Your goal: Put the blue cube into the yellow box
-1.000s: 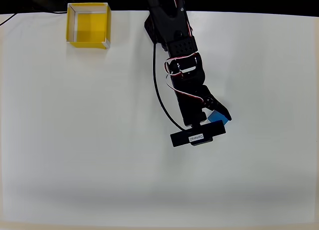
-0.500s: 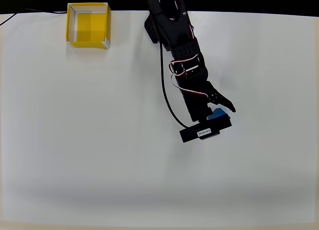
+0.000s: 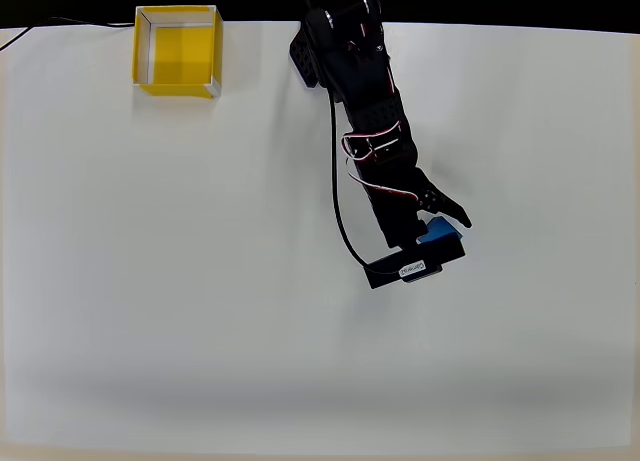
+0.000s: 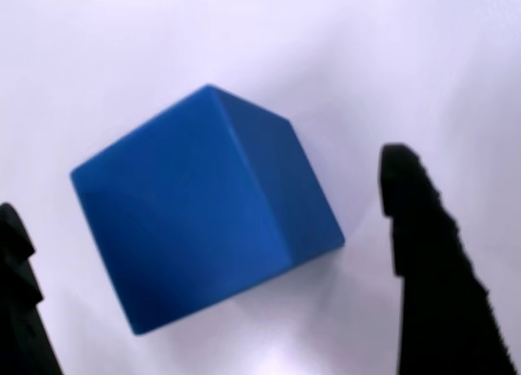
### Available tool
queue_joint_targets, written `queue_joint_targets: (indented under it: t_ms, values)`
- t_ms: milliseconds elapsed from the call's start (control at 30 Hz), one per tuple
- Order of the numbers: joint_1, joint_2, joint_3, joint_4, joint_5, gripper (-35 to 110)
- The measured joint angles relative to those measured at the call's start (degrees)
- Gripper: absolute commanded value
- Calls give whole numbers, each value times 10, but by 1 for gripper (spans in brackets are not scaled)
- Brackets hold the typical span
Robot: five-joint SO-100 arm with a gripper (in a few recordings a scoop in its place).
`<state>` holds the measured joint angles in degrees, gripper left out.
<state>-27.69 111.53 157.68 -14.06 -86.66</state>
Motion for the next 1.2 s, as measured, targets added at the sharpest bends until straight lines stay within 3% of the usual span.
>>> queue_joint_targets:
  t_ms: [600, 1200]
  values:
    - [-31, -143, -5, -105, -21, 43]
    - [-39, -219, -69, -127, -37, 30]
